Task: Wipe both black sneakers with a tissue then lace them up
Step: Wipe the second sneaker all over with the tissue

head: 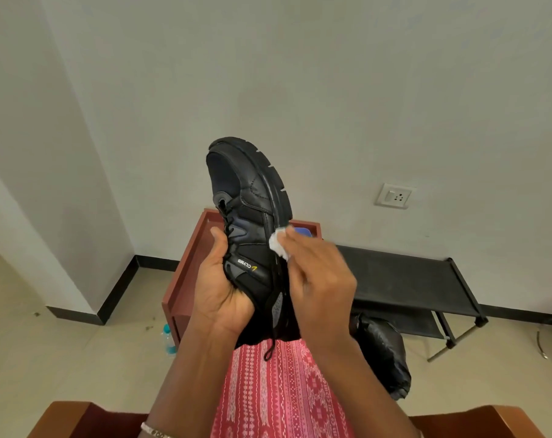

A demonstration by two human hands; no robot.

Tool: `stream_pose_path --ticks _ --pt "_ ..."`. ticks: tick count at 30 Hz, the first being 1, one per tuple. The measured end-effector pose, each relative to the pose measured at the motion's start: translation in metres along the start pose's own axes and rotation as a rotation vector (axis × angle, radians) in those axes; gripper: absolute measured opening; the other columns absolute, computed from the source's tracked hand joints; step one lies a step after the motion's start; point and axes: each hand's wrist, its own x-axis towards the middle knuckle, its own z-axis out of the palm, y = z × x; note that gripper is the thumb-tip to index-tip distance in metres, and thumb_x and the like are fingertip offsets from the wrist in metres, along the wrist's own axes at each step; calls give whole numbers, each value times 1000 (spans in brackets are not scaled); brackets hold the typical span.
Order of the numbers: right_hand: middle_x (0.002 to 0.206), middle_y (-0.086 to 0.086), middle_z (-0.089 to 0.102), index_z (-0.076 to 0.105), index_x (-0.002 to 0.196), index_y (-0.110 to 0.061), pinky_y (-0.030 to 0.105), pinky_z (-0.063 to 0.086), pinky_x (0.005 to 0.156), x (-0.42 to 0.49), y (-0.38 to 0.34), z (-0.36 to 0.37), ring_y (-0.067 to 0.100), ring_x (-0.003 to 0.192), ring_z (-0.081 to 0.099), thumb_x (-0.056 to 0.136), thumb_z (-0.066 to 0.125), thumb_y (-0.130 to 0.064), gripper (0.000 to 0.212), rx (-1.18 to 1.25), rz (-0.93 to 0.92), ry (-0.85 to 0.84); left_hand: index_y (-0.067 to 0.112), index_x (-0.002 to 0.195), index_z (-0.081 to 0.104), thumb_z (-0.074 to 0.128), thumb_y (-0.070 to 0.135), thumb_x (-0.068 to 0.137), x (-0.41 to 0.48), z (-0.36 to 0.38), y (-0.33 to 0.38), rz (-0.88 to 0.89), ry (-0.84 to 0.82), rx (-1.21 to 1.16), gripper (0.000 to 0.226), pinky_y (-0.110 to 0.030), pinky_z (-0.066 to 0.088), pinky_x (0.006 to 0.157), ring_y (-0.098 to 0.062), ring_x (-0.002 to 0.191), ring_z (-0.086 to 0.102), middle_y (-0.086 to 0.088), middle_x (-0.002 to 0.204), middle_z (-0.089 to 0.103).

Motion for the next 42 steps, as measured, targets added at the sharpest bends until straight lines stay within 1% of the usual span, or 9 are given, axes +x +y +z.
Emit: stream_pose_path --ticks 2,5,10,14,20,26,33,36,42 --pt "113 5 74 75 111 -7 27 52 96 22 2 5 17 106 67 92 62 -3 24 -1 8 26 -2 98 79 39 47 105 -4 1 -5 -10 -21 -1 64 -47 62 78 -33 97 74 -23 113 72" --pt "114 3 73 76 111 -8 25 50 97 31 4 8 17 106 66 92 61 -4 24 14 26 5 -2 103 77 40 46 105 -3 -4 -7 -21 -31 -31 61 -48 61 83 -32 101 73 -20 117 71" --pt "116 4 72 74 114 -7 24 50 97 -15 -1 -6 18 106 67 106 41 -18 36 29 36 -83 -3 98 78 40 48 104 1 -13 0 -5 4 17 64 -51 59 81 -36 95 74 -25 112 72" --pt "117 3 71 74 114 -6 25 51 95 -63 -8 -24 18 104 66 103 50 -14 27 3 46 -139 5 135 58 45 50 100 9 -20 10 17 32 6 59 -56 52 92 -35 116 64 -23 135 61" --pt "112 1 73 76 110 -9 22 51 93 -59 -6 -21 17 100 67 95 57 -12 24 -46 55 -159 6 142 52 46 50 100 13 -23 12 16 26 -18 61 -59 47 98 -36 123 60 -22 139 58" --pt "109 4 74 77 105 -8 23 51 95 -8 -3 1 18 101 68 95 58 -14 23 5 64 -52 -9 98 76 42 52 102 2 -12 0 -29 41 14 70 -52 57 84 -39 96 73 -30 115 69" --pt "114 0 73 75 113 -12 19 49 96 -51 -4 -12 15 103 67 85 71 5 33 9 116 -156 -3 105 76 45 53 99 5 -24 9 18 47 14 64 -58 51 90 -38 112 66 -27 125 66" --pt "110 -4 73 77 110 -14 13 48 92 -70 -19 -19 11 99 66 90 62 -6 26 37 139 -150 1 117 71 43 54 100 6 -25 8 28 39 18 63 -58 52 88 -37 110 67 -25 127 65" --pt "112 1 73 77 109 -10 23 52 92 -44 -35 -7 16 104 66 94 60 -9 22 91 93 -125 2 96 80 40 59 99 4 -16 1 3 35 79 70 -49 55 89 -32 94 75 -19 110 74"
